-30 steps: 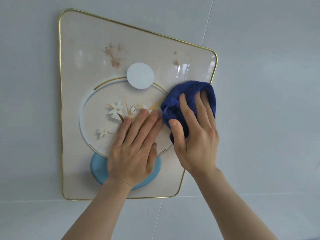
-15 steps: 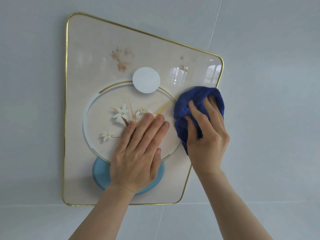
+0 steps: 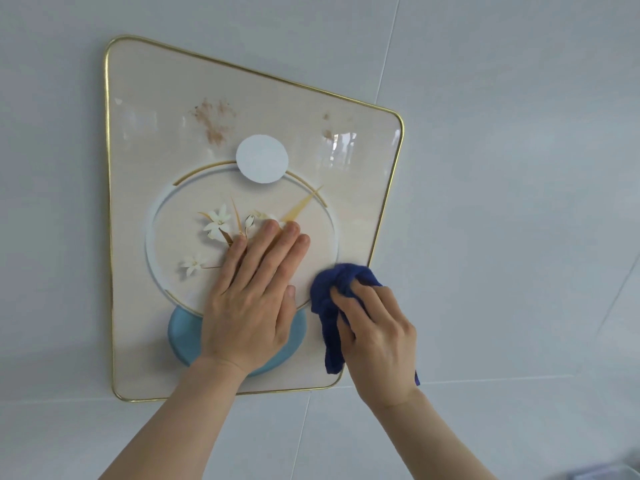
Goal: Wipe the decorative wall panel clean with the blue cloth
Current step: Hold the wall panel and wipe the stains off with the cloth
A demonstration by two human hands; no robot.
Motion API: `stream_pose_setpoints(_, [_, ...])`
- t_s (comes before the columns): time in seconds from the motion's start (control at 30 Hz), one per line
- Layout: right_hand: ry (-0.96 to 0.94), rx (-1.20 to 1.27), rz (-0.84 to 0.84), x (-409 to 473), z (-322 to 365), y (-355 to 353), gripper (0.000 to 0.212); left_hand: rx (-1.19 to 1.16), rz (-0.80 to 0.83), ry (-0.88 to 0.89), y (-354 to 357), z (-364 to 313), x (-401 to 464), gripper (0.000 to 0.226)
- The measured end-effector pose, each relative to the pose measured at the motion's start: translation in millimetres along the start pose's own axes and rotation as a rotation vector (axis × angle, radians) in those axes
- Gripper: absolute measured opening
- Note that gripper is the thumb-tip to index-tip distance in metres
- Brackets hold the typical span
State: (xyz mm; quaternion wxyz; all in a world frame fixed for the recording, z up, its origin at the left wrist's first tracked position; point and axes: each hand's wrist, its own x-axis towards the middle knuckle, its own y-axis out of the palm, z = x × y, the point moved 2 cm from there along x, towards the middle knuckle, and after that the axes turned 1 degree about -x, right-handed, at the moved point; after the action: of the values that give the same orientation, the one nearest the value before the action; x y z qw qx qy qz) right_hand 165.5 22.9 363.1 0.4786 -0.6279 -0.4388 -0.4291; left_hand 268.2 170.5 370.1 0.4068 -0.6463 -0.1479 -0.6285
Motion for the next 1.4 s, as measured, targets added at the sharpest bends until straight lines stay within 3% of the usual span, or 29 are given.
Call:
stream_pose_setpoints(0.07, [0.105,0.068,0.139,2,4,-10,0.024,-0.026,0.028,-0.009,-3,-1,0,0.061])
stream_pose_setpoints(0.17, [0.495,0.382,0.365,17,6,-35,0.026,-0.072,0.05,-0.025,-9,-5,2,0.062])
stream_pose_setpoints(0.23, [0.7,0.594,0.353,37,0,-51,0.02,-0.097,0.047,-0.033,-13,-6,4,0.059])
stream_pose_setpoints(0.3, [0.751,0.66,0.25,61,-6,-63,0.016,-0.12,0.034,-0.036,-20,-6,8,0.057])
stream_pose_setpoints(0.43, [0.634,0.671,0.044,105,-5,-64,0.021,-0.105,-0.006,-0.046,-29,-1,24,0.059])
stream_pose_setpoints(0.63, [0.226,0.346,-0.262,155,-2,-22,0.024,-0.058,-0.006,-0.055,-20,8,41,0.069])
stream_pose_setpoints(0.97, [0.112,0.33,-0.2,153,6,7,0.05,-0.042,-0.072,-0.07,-9,8,37,0.071])
stream_pose_setpoints(1.23, [0.111,0.222,-0.394,169,15,27,0.023,-0.004,-0.077,-0.074,-5,8,37,0.071])
stream_pose_setpoints(1.4, [-0.033,0.169,-0.366,171,13,29,0.026,0.001,-0.092,-0.077,-4,9,37,0.071])
